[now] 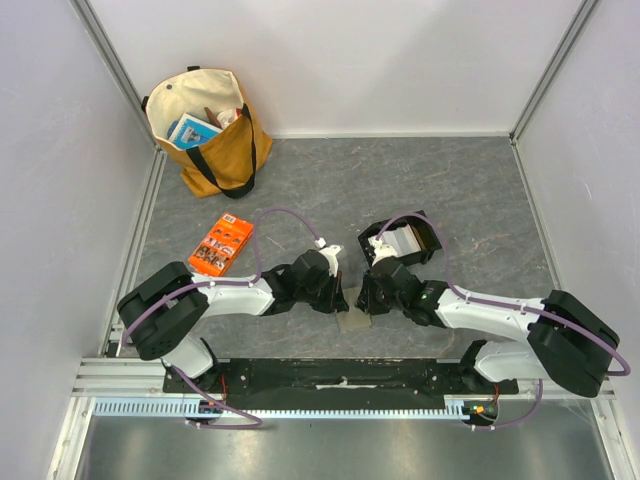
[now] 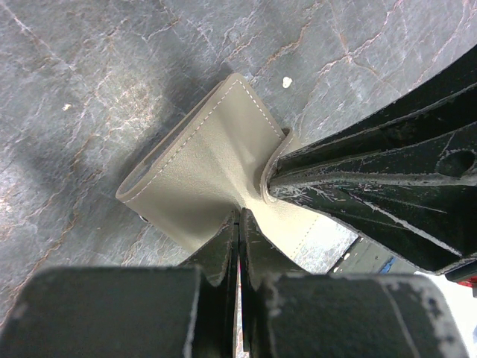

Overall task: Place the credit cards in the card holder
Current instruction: Close the card holder at the center of the board.

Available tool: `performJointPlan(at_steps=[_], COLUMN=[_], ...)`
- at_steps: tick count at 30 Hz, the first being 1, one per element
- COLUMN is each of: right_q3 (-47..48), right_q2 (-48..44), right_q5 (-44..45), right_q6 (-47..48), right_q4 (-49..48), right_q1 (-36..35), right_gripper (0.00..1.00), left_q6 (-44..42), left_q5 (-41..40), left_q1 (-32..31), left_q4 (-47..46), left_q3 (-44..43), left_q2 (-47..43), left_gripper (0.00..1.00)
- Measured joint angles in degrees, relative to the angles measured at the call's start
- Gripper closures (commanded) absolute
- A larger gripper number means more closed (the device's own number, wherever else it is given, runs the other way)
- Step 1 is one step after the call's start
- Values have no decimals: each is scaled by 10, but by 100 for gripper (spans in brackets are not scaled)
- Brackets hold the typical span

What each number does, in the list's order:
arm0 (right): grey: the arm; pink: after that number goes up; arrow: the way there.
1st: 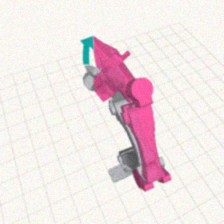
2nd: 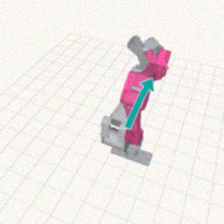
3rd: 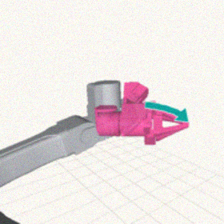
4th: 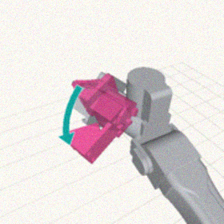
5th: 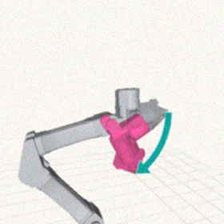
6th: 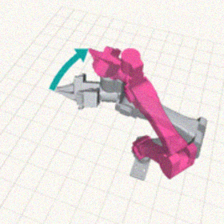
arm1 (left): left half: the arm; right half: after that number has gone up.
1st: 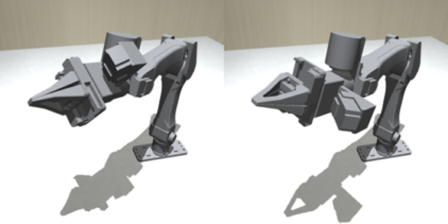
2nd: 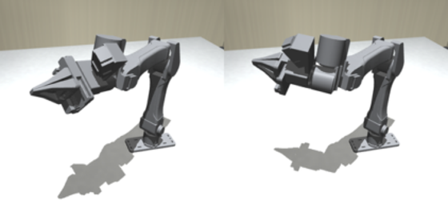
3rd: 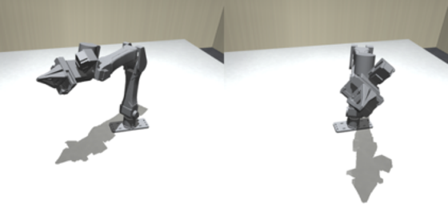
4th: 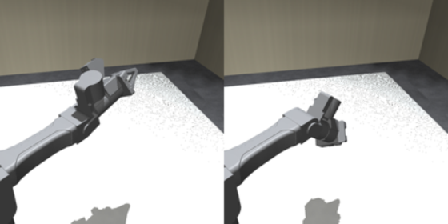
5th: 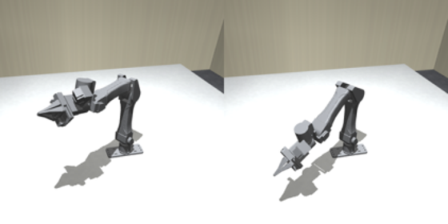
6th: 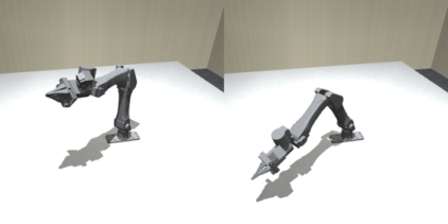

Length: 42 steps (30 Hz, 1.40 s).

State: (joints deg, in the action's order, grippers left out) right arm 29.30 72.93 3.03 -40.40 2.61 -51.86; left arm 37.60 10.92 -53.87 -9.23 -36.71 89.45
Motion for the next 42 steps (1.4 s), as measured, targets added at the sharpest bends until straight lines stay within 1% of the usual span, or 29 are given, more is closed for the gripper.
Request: performJointPlan(at_steps=[4, 11, 12, 14, 20, 30, 32, 35, 42], right_q3=[2, 16, 18, 20, 19, -1, -2, -2, -3], right_q2=[7, 25, 28, 33, 31, -1, -1, -1, -1], right_q5=[0, 6, 7, 10, 10, 2, 2, 1, -3], right_q6=[0, 4, 5, 6, 11, 11, 11, 11, 11], right_q4=[-2, -2, -2, -3, -2, 0, 0, 0, -1], right_q1=[0, 2, 3, 3, 3, 3, 3, 3, 0], right_gripper=[83, 92, 94, 96, 95, 94, 92, 86, 85], left_q6=[0, 0, 0, 0, 0, 0, 0, 0, 0], left_q5=[0, -1, -1, -1, -1, -1, -1, -1, -1], left_q1=[0, 0, 0, 0, 0, -2, -2, -2, -2], left_q4=[1, 2, 2, 2, 2, 4, 5, 6, 7], left_q3=[0, -1, -1, -1, -1, -3, -4, -4, -4], left_q2=[0, 0, 0, 0, 0, 1, 2, 2, 2], left_gripper=[98, 98, 98, 98, 98, 98, 98, 98, 98])
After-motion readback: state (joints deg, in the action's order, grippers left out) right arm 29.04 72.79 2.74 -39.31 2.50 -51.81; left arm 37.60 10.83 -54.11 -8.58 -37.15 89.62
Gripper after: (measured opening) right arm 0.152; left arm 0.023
